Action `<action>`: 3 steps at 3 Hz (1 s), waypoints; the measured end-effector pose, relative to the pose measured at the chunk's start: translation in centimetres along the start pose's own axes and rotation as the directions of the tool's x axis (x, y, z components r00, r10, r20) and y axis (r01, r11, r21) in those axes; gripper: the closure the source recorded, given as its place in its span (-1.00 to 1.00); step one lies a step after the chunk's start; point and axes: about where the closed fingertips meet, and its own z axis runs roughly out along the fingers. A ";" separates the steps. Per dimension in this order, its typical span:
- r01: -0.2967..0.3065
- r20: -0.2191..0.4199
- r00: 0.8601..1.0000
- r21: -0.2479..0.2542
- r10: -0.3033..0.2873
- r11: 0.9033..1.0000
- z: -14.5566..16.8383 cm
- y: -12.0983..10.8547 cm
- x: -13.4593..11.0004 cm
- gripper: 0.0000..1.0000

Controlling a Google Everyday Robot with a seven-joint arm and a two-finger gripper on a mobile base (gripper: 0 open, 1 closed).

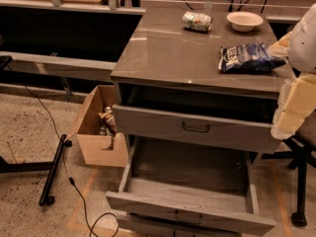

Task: Close middle drawer

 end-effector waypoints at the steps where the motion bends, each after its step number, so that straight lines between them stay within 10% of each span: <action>1: 0.004 -0.002 1.000 0.002 -0.004 1.000 0.0 0.0 0.0 -0.99; 2: 0.127 -0.057 0.991 0.063 -0.123 0.990 -0.4 1.1 -0.7 -0.53; 3: 0.265 -0.176 0.953 0.079 -0.248 0.961 3.8 1.0 2.5 -0.09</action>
Offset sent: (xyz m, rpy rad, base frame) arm -0.0228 0.0196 0.0026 -0.2309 -0.1339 0.2108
